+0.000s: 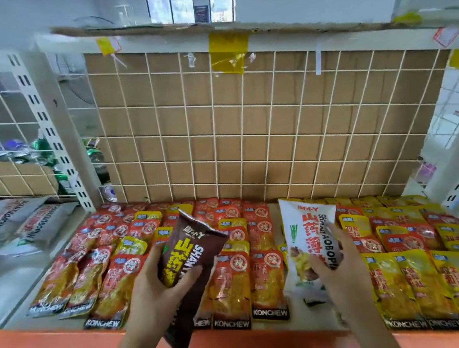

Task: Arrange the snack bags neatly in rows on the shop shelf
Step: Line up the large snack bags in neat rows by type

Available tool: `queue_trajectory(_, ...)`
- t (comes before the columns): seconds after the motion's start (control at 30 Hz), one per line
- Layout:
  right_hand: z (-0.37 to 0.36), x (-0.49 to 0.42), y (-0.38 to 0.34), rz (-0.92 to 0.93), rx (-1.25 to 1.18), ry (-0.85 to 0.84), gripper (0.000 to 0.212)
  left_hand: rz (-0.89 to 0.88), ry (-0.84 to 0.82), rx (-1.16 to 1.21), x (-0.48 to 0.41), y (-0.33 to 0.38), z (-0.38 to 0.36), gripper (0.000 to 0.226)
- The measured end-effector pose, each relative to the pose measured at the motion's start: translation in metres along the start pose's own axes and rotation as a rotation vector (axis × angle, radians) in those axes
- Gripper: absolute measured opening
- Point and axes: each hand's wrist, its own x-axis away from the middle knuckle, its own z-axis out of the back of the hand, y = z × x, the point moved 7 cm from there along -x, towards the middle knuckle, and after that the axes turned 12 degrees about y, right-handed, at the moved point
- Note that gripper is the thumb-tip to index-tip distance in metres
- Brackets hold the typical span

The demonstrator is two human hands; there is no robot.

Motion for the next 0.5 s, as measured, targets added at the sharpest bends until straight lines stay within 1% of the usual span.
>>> queue_trajectory(0.1, -0.012, 0.008, -0.029, 0.004, -0.042, -0.060, 0.061, -0.019, 0.040, -0.039, -0.009, -0.006, 0.033, 0.081)
queue_trajectory(0.17, -0.029, 0.016, -0.049, 0.014, -0.109, -0.109, 0.059, -0.011, 0.078, -0.054, -0.015, -0.016, 0.060, 0.094)
queue_trajectory(0.23, -0.046, 0.027, -0.072, 0.062, -0.137, -0.153, 0.058, -0.013, 0.103, -0.073, -0.022, -0.028, 0.086, 0.106)
queue_trajectory(0.27, -0.059, 0.036, -0.083, 0.096, -0.153, -0.177, 0.057, -0.004, 0.114, -0.084, -0.025, -0.034, 0.102, 0.107)
queue_trajectory(0.3, -0.072, 0.045, -0.093, 0.127, -0.159, -0.202, 0.058, 0.013, 0.126, -0.086, -0.027, -0.040, 0.117, 0.104)
queue_trajectory(0.43, -0.126, 0.085, -0.122, 0.204, -0.172, -0.317, 0.064, 0.031, 0.197, -0.112, -0.031, -0.053, 0.177, 0.065)
queue_trajectory(0.5, -0.152, 0.105, -0.132, 0.217, -0.193, -0.382, 0.064, 0.049, 0.246, -0.128, -0.030, -0.063, 0.207, 0.053)
